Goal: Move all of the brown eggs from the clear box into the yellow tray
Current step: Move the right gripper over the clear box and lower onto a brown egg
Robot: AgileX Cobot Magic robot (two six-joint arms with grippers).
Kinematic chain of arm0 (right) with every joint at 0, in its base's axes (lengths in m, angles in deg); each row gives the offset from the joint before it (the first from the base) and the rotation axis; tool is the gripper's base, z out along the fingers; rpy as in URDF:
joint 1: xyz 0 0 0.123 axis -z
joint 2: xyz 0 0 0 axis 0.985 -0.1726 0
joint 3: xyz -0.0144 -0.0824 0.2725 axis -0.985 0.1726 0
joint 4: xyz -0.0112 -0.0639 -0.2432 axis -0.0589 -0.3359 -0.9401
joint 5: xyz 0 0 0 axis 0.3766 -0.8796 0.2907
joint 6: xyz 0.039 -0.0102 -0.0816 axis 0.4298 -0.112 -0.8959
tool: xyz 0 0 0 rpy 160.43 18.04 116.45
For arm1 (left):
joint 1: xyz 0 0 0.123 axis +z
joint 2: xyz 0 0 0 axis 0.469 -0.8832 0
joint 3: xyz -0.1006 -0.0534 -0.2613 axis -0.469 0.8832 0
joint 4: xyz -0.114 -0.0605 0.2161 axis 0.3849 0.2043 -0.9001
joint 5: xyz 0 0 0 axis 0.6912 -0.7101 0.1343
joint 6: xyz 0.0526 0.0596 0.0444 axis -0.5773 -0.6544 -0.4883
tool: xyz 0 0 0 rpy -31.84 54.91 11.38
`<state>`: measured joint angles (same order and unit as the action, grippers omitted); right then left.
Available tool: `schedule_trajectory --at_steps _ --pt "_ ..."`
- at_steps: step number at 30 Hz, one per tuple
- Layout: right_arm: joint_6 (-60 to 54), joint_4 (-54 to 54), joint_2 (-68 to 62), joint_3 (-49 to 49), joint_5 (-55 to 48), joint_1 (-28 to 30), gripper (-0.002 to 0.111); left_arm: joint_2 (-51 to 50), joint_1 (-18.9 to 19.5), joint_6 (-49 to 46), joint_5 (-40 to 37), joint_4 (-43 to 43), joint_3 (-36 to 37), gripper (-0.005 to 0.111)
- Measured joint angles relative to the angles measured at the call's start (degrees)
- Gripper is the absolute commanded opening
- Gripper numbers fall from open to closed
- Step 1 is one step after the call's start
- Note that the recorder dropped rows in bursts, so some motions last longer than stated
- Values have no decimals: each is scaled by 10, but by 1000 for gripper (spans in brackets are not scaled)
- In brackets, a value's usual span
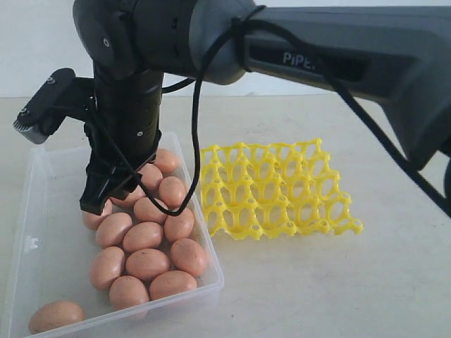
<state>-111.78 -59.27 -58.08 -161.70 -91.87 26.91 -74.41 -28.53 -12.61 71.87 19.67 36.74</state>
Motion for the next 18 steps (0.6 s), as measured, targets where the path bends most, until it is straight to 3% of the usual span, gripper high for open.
schedule_trajectory --at_steps 18 --pt "-130 -2 -55 -4 77 0 46 0 0 0 0 0 0 -4"
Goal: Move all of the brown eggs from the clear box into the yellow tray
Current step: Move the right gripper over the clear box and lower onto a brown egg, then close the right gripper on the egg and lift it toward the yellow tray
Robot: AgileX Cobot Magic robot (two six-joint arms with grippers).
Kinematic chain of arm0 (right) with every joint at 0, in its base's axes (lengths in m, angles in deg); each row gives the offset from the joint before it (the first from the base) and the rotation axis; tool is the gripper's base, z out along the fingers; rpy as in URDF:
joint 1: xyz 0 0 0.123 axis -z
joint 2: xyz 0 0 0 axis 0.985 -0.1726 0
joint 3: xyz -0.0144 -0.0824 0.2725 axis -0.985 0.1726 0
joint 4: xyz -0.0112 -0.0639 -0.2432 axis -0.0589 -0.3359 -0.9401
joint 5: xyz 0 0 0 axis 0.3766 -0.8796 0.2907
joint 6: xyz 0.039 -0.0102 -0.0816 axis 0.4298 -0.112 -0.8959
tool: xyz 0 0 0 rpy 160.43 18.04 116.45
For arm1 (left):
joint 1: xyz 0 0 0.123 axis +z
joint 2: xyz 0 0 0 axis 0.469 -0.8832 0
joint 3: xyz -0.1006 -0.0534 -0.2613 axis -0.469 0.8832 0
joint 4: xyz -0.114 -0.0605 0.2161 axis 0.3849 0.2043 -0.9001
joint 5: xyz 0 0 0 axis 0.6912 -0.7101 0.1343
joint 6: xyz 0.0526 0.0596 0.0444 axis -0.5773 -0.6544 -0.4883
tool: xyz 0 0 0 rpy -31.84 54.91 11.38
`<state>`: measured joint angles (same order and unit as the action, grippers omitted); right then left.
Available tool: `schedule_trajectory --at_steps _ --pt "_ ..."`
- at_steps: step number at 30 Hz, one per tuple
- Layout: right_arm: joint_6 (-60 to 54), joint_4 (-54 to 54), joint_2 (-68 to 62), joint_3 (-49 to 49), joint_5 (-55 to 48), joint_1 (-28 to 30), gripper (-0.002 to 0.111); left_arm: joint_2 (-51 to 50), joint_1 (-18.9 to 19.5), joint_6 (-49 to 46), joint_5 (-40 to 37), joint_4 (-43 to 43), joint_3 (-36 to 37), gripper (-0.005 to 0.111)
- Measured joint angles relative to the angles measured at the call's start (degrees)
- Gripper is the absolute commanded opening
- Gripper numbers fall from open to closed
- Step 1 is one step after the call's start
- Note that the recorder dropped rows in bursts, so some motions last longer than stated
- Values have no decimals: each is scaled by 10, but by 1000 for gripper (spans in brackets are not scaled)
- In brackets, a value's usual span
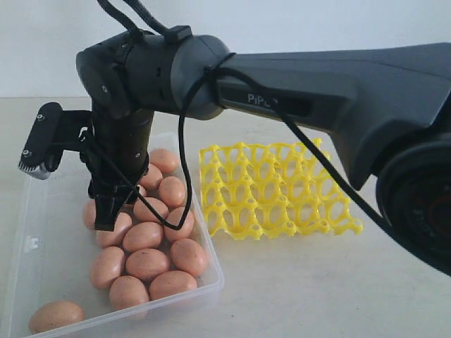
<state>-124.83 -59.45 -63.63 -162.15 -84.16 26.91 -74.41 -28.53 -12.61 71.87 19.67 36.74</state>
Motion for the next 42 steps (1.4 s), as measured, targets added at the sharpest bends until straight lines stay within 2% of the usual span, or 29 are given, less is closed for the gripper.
schedule_trajectory --at_steps 11,20,37,38,41,42 --pt "25 -24 -30 0 -4 0 46 0 0 0 0 0 0 -4" --pt "149 -108 -47 0 -5 0 46 0 0 0 0 0 0 -4" --pt "183 -71 -68 -7 -12 5 46 0 0 0 0 0 0 -4" --pt "183 -71 -69 -7 -13 5 46 0 0 0 0 0 0 -4" --pt "183 -61 -78 -11 -14 6 60 0 0 0 0 0 0 -4" --pt "183 -57 -83 -11 -11 7 61 0 0 0 0 0 0 -4"
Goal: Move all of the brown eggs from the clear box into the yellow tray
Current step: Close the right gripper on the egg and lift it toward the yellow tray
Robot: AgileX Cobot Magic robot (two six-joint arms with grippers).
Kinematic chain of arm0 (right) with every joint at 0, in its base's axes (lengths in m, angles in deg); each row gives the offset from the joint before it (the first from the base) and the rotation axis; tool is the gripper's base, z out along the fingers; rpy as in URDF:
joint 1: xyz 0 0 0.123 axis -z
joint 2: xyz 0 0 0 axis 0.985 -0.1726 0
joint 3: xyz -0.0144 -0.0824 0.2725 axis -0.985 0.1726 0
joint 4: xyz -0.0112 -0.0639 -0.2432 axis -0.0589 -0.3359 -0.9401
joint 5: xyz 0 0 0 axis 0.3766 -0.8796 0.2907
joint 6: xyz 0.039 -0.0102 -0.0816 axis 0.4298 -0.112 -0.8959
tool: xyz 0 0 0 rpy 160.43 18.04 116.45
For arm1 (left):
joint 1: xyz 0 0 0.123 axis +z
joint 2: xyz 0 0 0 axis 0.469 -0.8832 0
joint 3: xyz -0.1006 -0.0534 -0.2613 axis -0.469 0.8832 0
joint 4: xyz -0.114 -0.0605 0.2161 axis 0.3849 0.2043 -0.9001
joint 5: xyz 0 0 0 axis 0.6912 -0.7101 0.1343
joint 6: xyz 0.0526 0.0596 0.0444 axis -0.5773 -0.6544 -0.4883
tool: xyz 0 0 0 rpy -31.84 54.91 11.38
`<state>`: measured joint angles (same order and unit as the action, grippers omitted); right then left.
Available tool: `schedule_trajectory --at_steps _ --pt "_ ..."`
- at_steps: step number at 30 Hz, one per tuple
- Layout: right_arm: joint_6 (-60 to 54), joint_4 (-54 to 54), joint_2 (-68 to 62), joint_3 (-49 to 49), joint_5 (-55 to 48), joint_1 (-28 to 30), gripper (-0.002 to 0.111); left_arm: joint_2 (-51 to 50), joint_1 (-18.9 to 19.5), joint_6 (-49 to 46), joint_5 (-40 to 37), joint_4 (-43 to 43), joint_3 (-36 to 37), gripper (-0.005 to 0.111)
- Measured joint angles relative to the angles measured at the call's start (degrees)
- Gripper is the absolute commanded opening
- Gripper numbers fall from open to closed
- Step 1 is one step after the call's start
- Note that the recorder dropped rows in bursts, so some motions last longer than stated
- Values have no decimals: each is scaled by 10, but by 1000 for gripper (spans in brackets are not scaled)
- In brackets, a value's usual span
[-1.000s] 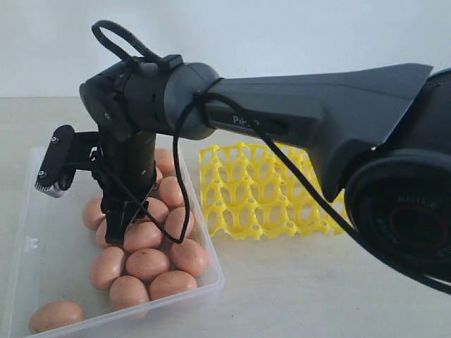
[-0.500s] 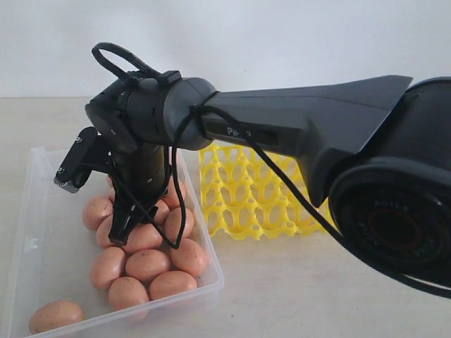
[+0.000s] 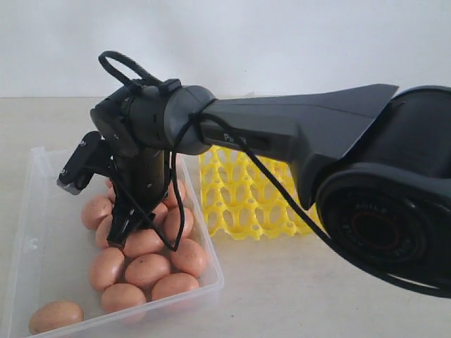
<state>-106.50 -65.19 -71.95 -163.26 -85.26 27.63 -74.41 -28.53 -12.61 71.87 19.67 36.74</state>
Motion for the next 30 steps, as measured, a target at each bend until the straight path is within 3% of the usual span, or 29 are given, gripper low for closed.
schedule_trajectory --at_steps 3,6,12,30 --pt "4 13 -10 0 1 0 55 0 0 0 0 0 0 -4" --pt "6 19 -11 0 -2 0 33 0 0 0 0 0 0 -4" --pt "6 28 -11 0 -2 4 2 0 0 0 0 0 0 -4" --pt "150 43 121 10 -8 31 0 0 0 0 0 0 0 -4"
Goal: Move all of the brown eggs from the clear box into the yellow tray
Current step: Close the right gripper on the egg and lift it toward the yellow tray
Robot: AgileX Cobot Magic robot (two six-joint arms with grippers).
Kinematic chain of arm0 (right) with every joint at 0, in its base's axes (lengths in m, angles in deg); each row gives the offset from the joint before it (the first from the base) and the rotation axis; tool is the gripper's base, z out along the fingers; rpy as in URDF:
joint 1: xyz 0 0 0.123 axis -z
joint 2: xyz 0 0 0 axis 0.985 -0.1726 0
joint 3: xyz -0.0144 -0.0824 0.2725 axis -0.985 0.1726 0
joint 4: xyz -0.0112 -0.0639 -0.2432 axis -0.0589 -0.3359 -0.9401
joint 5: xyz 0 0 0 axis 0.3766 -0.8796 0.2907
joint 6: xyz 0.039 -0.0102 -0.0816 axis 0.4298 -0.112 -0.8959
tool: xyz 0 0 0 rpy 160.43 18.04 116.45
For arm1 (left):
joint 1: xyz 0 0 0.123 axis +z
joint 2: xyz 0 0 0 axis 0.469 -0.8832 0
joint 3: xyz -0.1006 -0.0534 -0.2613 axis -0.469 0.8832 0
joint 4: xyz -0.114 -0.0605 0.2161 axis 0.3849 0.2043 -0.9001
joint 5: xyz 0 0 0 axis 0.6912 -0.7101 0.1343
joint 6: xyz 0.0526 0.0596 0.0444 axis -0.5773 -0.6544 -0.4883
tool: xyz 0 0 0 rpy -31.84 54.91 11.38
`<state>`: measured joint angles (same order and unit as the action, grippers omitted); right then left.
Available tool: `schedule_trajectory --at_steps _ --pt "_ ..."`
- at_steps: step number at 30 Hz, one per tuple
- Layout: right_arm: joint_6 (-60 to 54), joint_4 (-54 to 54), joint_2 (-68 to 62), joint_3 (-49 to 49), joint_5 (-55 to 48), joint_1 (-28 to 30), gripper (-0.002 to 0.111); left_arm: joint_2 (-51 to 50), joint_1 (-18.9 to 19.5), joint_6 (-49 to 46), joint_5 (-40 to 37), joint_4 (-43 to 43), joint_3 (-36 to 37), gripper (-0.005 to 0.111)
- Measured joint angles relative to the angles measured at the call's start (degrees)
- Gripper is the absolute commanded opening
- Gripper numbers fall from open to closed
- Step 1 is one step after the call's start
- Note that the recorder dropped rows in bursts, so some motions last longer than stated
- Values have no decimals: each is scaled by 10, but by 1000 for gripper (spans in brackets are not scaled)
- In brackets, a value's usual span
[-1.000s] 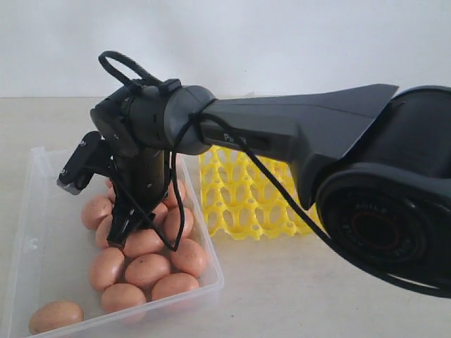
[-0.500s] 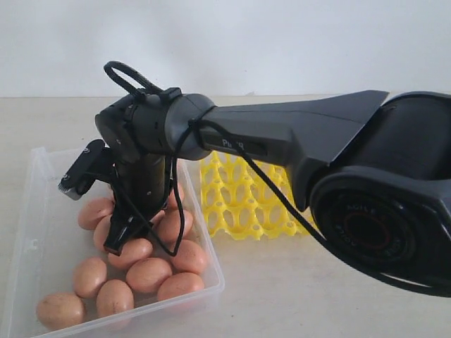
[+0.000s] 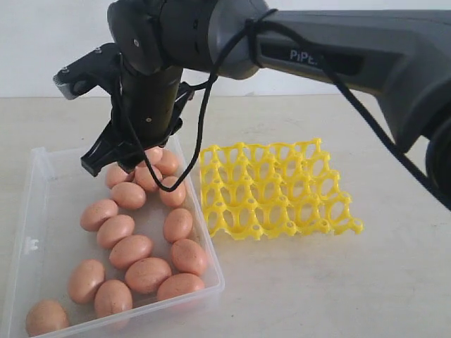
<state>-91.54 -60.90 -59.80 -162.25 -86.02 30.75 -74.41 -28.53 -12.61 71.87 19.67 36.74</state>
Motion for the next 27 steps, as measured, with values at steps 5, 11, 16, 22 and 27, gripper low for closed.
schedule_trajectory --at_steps 5,11,16,22,27 --pt "27 63 -1 0 -17 0 0 0 0 0 0 0 0 -4" --pt "52 136 -6 0 -10 0 0 0 0 0 0 0 0 -4" --pt "75 138 -28 0 -11 0 0 0 0 0 0 0 0 -4" --pt "134 99 -42 0 17 1 0 0 0 0 0 0 0 -4" --pt "172 13 -39 0 39 13 0 0 0 0 0 0 0 -4"
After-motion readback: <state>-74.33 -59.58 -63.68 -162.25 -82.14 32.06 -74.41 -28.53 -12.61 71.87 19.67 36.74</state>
